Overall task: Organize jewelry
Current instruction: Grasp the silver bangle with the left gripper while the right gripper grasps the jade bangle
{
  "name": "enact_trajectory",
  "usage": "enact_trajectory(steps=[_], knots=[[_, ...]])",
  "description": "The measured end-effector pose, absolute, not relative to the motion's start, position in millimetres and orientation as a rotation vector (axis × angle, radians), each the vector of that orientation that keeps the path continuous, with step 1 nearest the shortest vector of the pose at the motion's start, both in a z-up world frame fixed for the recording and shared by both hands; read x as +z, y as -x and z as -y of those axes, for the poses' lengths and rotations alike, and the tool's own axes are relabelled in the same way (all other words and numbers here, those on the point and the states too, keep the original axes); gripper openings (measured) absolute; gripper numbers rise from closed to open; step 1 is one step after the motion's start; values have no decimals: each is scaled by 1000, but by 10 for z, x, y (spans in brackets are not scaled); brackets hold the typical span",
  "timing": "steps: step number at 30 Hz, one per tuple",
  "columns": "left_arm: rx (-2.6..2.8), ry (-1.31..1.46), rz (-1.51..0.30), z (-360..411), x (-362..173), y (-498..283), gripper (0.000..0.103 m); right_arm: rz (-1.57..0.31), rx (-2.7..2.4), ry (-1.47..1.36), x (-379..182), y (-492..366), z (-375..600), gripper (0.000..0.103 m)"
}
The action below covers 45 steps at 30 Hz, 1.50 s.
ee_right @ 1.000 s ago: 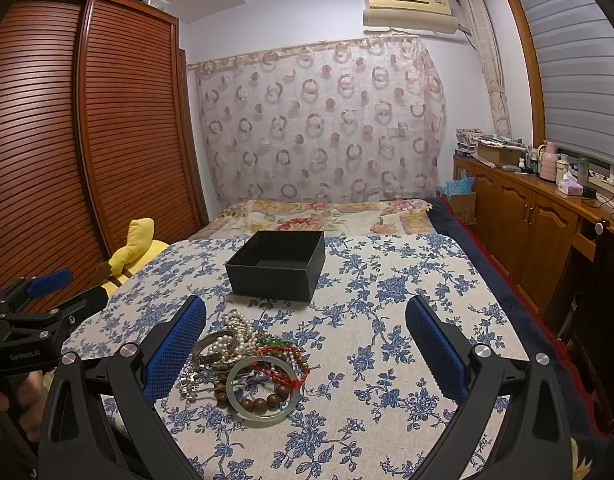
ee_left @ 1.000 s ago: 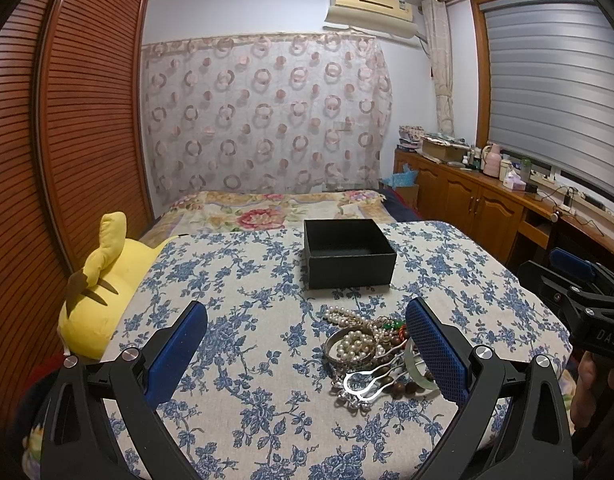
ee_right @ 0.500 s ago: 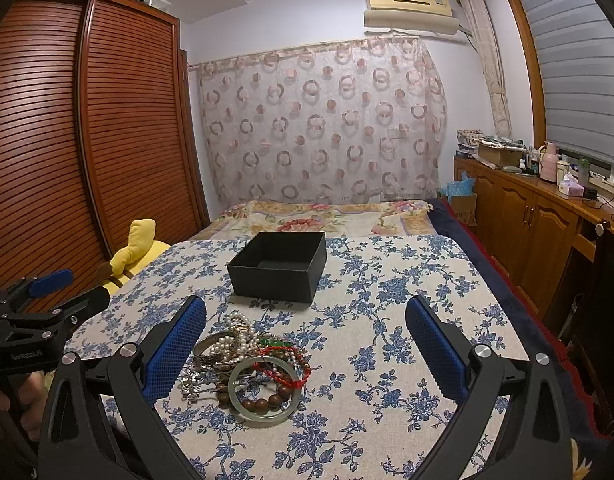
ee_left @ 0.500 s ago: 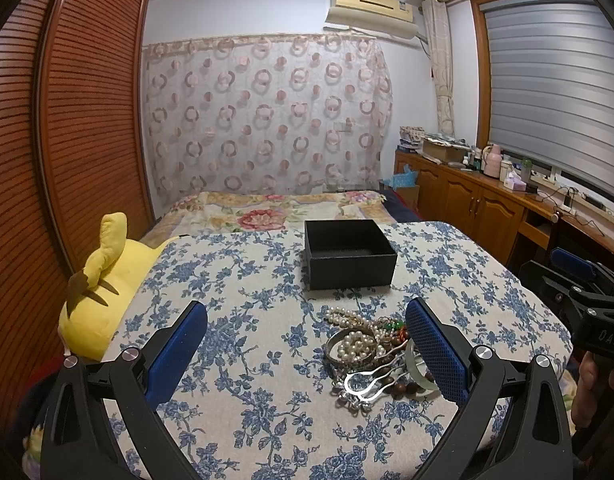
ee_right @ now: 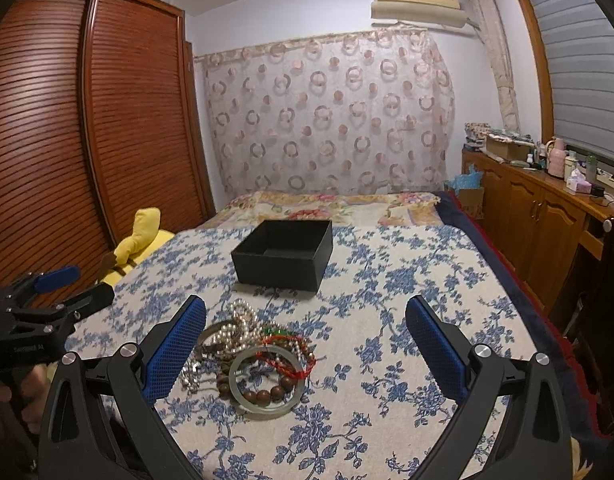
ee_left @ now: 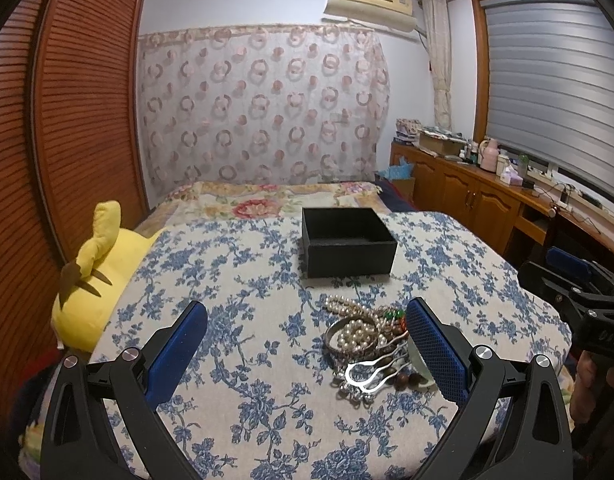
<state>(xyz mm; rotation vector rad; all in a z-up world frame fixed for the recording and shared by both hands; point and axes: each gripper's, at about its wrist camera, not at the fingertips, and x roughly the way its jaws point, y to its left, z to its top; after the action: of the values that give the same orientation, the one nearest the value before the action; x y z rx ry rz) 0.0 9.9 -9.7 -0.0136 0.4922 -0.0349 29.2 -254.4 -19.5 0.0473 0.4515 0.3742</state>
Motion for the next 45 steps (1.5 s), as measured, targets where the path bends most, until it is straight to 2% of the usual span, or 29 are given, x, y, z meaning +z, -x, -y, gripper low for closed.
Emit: enact_trajectory(steps=[8, 16, 19, 23, 32, 34, 40, 45], knots=[[-68, 19, -573, -181, -389, -156, 96, -552, 453, -13, -541, -420, 2400, 92], [-117, 35, -635, -226, -642, -259, 96, -669, 530, 26, -864, -608, 2205, 90], [-143, 51, -667, -252, -764, -313, 96, -724, 551, 35, -992, -701, 2151, 80], [-166, 49, -701, -279, -867, -388, 96, -797, 590, 0, -1147, -815, 2114, 80], [-213, 64, -754, -328, -945, -524, 96, -829, 610, 20, -1190, -865, 1998, 80], [-242, 74, -762, -322, -946, -557, 91, -828, 606, 27, -1197, -881, 1993, 75], [-293, 84, -804, -263, -963, -716, 76, -792, 605, 37, -1135, -865, 2066, 75], [-364, 89, -843, -135, -957, -930, 72, -750, 591, 26, -1014, -850, 2191, 75]])
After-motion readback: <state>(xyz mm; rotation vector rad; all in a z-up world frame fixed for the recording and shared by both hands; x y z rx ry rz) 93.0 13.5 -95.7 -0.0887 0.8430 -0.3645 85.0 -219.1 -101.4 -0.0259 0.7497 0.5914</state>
